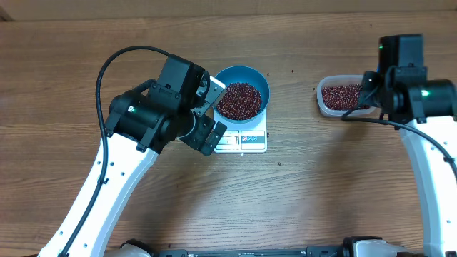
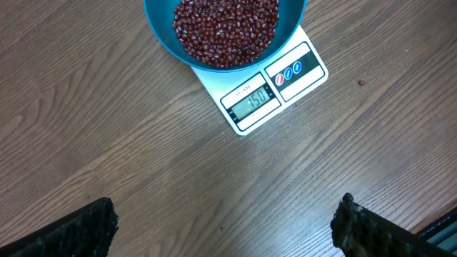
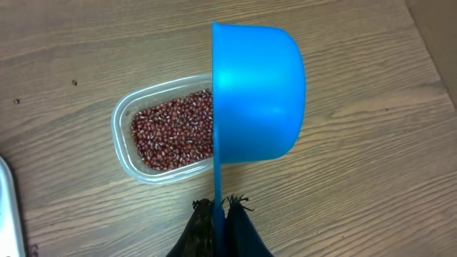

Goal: Scoop item into bowl and weigh 150g on scale
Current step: 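Move the scoop back over the bean tub with the right gripper, then lower the blue scoop onto the table in front of the tub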

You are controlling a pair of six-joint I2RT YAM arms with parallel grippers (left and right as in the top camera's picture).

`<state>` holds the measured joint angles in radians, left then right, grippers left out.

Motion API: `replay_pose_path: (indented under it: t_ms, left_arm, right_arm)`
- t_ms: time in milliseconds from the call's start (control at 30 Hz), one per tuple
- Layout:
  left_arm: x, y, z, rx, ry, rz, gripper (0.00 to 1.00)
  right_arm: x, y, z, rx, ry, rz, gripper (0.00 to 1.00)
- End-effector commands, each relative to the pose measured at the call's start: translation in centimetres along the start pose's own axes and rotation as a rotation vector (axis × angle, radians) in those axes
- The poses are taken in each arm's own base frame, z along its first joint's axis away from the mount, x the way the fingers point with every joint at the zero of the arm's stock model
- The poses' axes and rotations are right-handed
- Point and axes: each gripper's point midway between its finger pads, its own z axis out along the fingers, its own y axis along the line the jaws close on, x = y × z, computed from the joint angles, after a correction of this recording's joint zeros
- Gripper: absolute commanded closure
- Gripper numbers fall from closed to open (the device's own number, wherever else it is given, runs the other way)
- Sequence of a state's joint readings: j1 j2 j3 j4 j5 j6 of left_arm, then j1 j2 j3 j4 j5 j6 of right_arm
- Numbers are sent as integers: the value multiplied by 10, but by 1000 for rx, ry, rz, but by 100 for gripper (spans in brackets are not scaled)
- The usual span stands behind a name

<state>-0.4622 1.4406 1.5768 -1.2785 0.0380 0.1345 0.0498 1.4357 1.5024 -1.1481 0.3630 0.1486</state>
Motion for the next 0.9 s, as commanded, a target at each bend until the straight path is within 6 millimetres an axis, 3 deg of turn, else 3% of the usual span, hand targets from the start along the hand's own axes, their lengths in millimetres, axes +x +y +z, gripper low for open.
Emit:
replay_pose_path:
  t_ms: [0,433,567,633,667,733,867]
  left_arm:
    - [0,-1,0,8,-2,12,0]
    - [0,-1,0,9,-2,12,1]
    - [0,-1,0,9,-2,12,1]
    - [0,-1,0,9,-2,12,0]
    - [0,-1,0,9,-2,12,0]
    - [0,-1,0,9,-2,12,1]
    - [0,-1,0,9,-2,12,0]
  right_arm:
    - [4,-1,5,67,12,-44,96]
    - [13,8,12,55,57,-70,96]
    - [19,36,8,-115,89,-111,96]
    - [22,51,2,-215,98,-103,96]
    - [23,67,-9,-329,100,-94,96]
    - [22,80,-27,-455,82,-77,96]
    - [19,85,-63,-619,37,-41,96]
